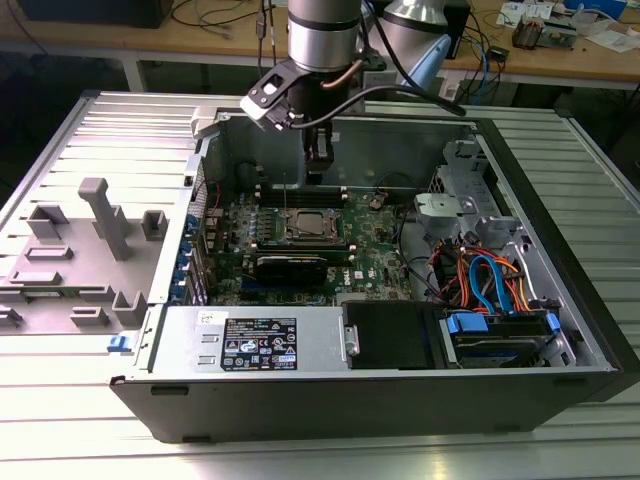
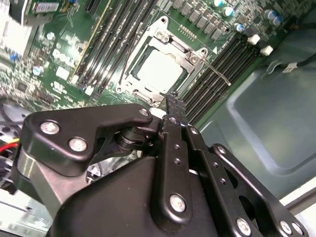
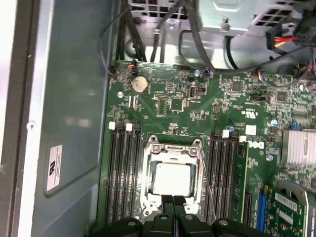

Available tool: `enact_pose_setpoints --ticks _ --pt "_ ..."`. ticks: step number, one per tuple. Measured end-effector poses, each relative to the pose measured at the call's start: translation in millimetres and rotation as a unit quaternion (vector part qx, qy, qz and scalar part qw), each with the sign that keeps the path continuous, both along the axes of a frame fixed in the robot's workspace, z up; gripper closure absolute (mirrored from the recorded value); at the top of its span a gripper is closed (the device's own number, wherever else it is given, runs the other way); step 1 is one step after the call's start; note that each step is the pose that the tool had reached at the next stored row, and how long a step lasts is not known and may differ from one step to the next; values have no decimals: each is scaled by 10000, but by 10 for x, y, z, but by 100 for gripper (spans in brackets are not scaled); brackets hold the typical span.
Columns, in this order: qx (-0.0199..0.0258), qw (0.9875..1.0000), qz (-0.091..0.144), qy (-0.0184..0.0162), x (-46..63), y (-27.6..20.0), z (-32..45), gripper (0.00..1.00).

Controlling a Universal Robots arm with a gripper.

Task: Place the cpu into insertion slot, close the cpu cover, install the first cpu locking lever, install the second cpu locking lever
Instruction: 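Install the first cpu locking lever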

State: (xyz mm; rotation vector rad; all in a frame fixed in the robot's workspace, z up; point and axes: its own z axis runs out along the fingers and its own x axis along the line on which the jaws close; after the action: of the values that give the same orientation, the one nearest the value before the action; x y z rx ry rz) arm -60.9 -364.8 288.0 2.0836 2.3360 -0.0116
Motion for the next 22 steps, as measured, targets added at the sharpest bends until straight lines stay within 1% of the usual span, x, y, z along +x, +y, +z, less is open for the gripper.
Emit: enact_pose_setpoints --ticks 2,3,4,5,8,9,10,11,13,15,16,17,18,19,20,21,22 --pt "0 9998 202 0 0 0 0 89" --pt "0 9994 348 0 0 0 0 89" --pt "0 9988 495 0 0 0 0 89" --pt "0 9979 650 0 0 0 -1 89" --pt "0 9955 952 0 0 0 -2 89" --pt "0 9943 1068 0 0 0 -2 89" --pt "0 9923 1239 0 0 0 -3 89" --pt "0 9901 1406 0 0 0 -4 89" --pt "-2 9873 1590 0 0 0 -4 89" --pt "-6 9823 1871 1 -1 0 -4 89" --pt "-10 9787 2053 2 -1 -1 -4 89" --pt "-10 9745 2242 2 0 0 -5 89" --pt "-11 9692 2462 1 0 0 -7 89" --pt "-11 9663 2575 1 0 0 -7 89" --pt "-11 9639 2662 1 -1 0 -8 89" --pt "-12 9604 2787 1 -1 0 -9 89" --pt "-11 9575 2885 0 -5 0 -10 89"
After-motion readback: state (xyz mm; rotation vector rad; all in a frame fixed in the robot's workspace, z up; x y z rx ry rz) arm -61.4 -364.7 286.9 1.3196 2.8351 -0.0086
